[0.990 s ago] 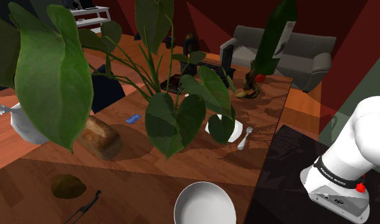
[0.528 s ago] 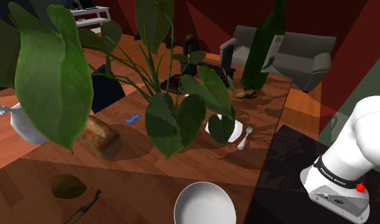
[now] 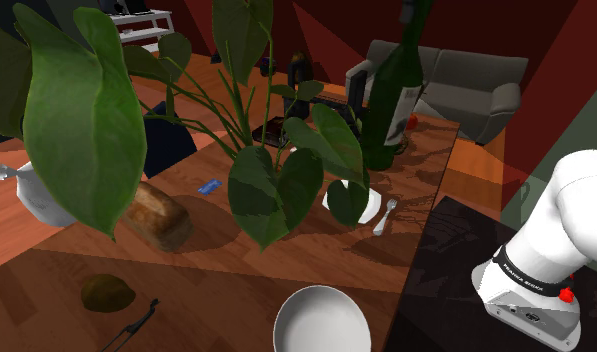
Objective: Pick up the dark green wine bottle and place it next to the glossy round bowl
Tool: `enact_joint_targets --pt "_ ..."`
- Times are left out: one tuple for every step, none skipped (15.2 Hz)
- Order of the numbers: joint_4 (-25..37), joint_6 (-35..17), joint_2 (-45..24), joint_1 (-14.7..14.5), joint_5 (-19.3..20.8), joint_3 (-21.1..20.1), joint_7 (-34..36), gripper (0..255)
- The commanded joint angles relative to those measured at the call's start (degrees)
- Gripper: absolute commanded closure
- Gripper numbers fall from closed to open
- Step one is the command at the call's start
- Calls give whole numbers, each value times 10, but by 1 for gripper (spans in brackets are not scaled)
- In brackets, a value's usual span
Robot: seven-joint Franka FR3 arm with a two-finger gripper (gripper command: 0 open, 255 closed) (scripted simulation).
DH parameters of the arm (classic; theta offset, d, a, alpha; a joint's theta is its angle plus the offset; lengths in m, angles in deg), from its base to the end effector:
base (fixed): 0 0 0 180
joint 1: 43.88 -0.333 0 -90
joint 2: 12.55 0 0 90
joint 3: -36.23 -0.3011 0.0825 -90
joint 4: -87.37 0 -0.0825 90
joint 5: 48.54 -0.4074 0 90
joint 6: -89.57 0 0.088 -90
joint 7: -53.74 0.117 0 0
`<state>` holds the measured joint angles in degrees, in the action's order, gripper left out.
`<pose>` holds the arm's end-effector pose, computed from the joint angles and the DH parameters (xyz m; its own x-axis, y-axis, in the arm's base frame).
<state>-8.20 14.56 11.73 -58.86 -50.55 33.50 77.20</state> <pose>0.3838 0.1341 0.7389 0.9941 -0.0945 0.0537 -0.0925 -0.9950 -0.0382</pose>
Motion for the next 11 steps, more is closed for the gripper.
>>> enact_joint_targets --pt "-13 -14 1 -6 -6 -19 26 255" --pt "-17 -21 -2 -9 -9 -29 39 255" --pt "-20 -27 -5 -13 -12 -40 53 255" --pt "-23 -34 -9 -16 -15 -50 67 255" --pt "-24 -41 -13 -20 -18 -60 80 255" --pt "-25 -48 -19 -23 -20 -71 94 255" --pt "-26 -55 -24 -27 -22 -81 107 255" --pt "-25 -61 -31 -30 -24 -92 121 255" --pt "-24 -68 -38 -33 -25 -102 134 255" --pt "-22 -75 -46 -37 -26 -113 148 255" --pt "-20 -81 -54 -40 -26 -123 161 255"
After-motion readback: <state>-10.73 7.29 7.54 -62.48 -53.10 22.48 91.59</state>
